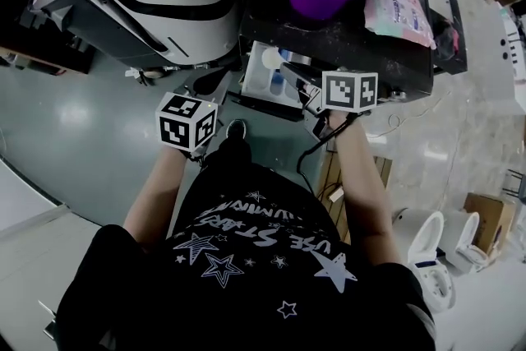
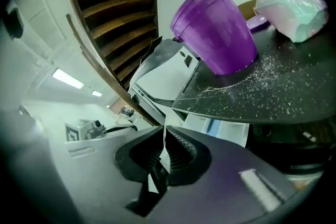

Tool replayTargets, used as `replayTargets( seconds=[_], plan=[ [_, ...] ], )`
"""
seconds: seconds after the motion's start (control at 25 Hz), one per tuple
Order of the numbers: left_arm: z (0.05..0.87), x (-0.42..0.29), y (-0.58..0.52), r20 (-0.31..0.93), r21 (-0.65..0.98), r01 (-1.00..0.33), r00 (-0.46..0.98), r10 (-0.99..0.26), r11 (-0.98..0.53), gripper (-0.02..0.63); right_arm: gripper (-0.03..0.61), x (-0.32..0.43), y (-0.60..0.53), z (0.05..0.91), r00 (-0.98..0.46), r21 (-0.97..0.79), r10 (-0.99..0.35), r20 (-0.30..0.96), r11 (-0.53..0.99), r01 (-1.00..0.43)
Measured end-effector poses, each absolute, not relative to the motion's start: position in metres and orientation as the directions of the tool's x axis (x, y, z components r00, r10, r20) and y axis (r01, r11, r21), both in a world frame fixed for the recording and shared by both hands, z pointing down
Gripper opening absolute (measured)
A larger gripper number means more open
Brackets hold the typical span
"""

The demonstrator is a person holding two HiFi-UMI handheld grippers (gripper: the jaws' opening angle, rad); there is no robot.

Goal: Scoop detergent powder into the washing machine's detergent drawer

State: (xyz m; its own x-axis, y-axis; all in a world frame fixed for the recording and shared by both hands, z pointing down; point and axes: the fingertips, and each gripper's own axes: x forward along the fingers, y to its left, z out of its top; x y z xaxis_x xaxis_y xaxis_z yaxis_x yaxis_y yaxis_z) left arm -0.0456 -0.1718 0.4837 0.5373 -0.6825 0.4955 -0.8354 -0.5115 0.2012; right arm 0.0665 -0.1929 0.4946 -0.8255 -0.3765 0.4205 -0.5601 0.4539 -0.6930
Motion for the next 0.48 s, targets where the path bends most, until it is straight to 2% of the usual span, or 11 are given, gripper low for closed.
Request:
replayTargets(
  seconds=[0.28, 0.48],
  plan=[
    [0.492, -0.052, -0.163, 0.512, 0.200, -0.835, 0.535, -0.672, -0.512, 0.000, 0.035, 0.062, -0.200, 0.513, -0.707, -0.465, -0.445, 0.550, 0.540, -0.702],
    [0.494, -0.054, -0.159, 0.511, 0.210, -0.838, 0.533, -0.674, -0.503, 0.000, 0.035, 0.052, -0.199, 0.526, -0.671, -0.364, -0.431, 0.603, 0.600, -0.712]
  ],
)
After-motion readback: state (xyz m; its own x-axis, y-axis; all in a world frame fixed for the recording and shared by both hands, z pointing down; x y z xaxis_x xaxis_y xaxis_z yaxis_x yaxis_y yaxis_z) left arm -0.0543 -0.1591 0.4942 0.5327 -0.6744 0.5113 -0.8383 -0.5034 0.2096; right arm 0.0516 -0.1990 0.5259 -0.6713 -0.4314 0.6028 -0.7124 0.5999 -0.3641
